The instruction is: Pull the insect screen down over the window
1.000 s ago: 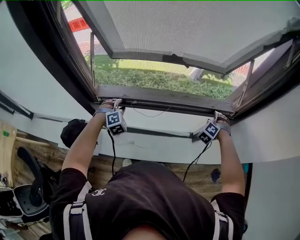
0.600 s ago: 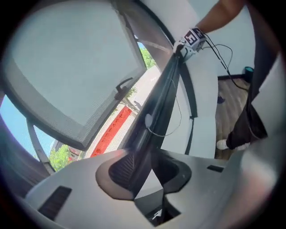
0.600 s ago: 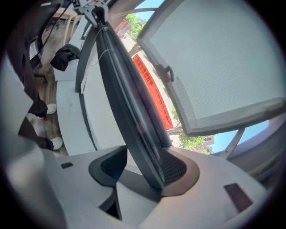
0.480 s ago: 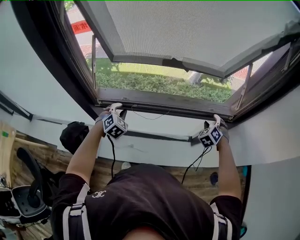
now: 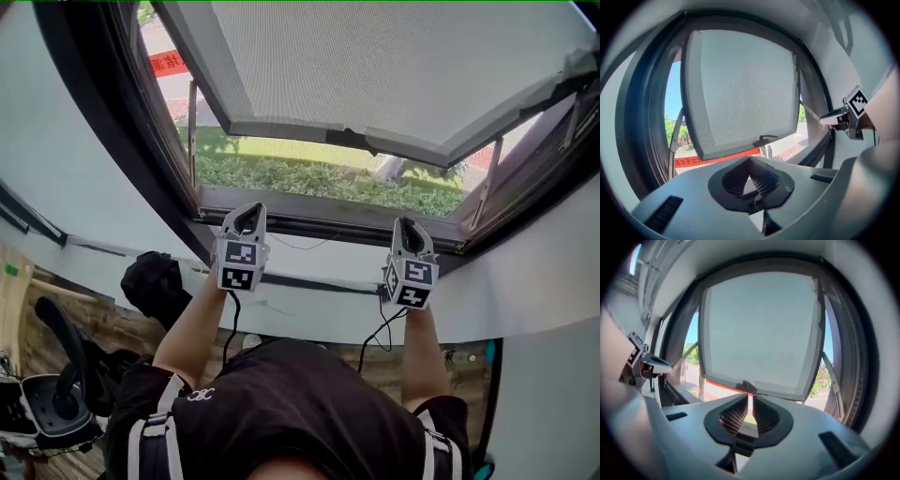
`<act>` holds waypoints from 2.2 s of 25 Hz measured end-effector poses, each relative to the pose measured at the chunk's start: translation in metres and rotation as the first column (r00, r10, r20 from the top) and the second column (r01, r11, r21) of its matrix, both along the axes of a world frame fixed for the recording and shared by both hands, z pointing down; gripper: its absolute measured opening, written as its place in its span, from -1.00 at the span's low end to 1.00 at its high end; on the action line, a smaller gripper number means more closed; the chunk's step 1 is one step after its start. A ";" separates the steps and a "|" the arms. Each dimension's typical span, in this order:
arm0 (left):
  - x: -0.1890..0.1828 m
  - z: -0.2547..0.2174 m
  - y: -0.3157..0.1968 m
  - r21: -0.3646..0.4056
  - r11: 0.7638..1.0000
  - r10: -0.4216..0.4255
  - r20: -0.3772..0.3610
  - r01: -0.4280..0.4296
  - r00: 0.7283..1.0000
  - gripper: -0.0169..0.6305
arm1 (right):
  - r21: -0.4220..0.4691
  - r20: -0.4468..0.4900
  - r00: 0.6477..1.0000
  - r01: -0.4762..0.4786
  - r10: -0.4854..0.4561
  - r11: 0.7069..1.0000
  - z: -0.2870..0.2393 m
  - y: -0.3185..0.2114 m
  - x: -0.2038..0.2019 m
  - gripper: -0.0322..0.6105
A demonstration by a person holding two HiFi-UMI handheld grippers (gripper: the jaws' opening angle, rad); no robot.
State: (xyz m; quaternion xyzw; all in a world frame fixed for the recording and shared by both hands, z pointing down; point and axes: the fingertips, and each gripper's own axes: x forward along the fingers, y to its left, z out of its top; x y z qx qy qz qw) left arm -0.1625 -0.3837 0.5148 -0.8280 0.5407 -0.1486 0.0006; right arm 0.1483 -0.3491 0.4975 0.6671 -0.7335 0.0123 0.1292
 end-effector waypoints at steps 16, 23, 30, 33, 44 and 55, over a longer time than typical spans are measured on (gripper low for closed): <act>-0.008 -0.093 0.039 0.094 0.988 -0.102 -0.201 0.123 0.974 -0.93 | 0.219 0.252 0.961 0.055 -0.111 0.974 -0.094 0.021 -0.088 -0.88; -0.008 -0.086 0.041 0.088 0.989 -0.100 -0.164 0.116 0.981 -0.93 | 0.242 0.134 0.982 0.097 -0.133 0.965 -0.101 0.025 -0.103 -0.89; -0.007 -0.087 0.044 0.127 0.987 -0.086 -0.122 0.102 0.989 -0.93 | 0.244 0.141 0.983 0.083 -0.120 0.966 -0.100 0.028 -0.106 -0.89; -0.005 -0.092 0.046 0.143 0.986 -0.073 -0.130 0.091 0.989 -0.93 | 0.247 0.160 0.980 0.075 -0.116 0.966 -0.100 0.028 -0.104 -0.89; 0.002 -0.091 0.047 0.139 0.988 -0.044 -0.130 0.062 0.990 -0.93 | 0.267 0.188 0.977 0.045 -0.097 0.963 -0.100 0.028 -0.098 -0.89; 0.004 -0.090 0.047 0.142 0.988 -0.038 -0.133 0.057 0.990 -0.93 | 0.252 0.169 0.982 0.043 -0.087 0.967 -0.097 0.027 -0.095 -0.89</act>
